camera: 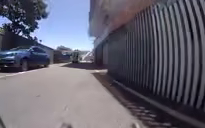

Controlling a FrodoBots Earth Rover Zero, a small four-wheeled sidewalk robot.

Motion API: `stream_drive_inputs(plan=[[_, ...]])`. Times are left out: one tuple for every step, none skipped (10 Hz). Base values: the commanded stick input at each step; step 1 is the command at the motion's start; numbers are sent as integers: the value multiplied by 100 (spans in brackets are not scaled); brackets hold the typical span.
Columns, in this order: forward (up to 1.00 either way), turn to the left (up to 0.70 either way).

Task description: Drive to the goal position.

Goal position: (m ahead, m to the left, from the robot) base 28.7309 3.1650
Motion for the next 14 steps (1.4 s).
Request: stream_drive_inputs(plan=[[45,5],[45,22],[45,27],[45,27],[45,27],[45,27],[45,0],[45,0],[45,0],[45,0],[45,0],[45,0],[45,0],[45,0]])
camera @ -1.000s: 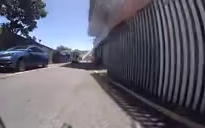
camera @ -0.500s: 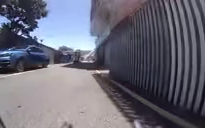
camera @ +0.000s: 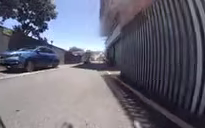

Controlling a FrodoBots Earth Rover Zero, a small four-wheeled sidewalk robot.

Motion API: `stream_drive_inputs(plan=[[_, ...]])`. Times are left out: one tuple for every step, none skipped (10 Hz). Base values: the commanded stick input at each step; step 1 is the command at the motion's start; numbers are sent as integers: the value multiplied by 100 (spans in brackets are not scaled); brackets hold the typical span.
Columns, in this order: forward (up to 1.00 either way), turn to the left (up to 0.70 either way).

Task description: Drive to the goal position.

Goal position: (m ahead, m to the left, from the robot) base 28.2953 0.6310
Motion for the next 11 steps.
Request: stream_drive_inputs(plan=[[45,0],[45,0],[45,0],[45,0],[45,0],[45,0],[45,0],[45,0],[45,0],[45,0],[45,0]])
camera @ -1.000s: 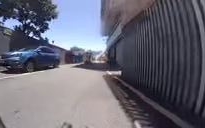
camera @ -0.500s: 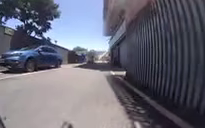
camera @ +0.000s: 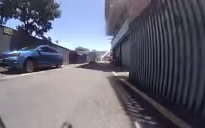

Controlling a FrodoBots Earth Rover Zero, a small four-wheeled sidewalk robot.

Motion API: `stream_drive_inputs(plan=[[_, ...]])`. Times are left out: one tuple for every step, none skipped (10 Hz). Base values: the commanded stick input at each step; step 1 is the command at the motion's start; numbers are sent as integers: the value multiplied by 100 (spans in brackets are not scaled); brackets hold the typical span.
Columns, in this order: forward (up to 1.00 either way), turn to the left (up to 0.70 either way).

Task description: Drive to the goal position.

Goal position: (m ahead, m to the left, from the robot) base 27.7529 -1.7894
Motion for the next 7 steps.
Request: stream_drive_inputs(plan=[[45,0],[45,0],[45,0],[45,0],[45,0],[45,0],[45,0]])
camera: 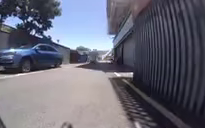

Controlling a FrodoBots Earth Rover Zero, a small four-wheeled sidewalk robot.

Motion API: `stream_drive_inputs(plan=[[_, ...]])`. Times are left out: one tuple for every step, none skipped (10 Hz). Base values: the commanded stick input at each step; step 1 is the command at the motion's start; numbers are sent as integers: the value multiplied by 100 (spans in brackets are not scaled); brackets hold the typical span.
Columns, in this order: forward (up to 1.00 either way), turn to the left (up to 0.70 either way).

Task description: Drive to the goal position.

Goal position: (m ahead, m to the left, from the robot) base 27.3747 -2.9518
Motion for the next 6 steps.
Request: stream_drive_inputs(plan=[[45,0],[45,0],[45,0],[45,0],[45,0],[45,0]])
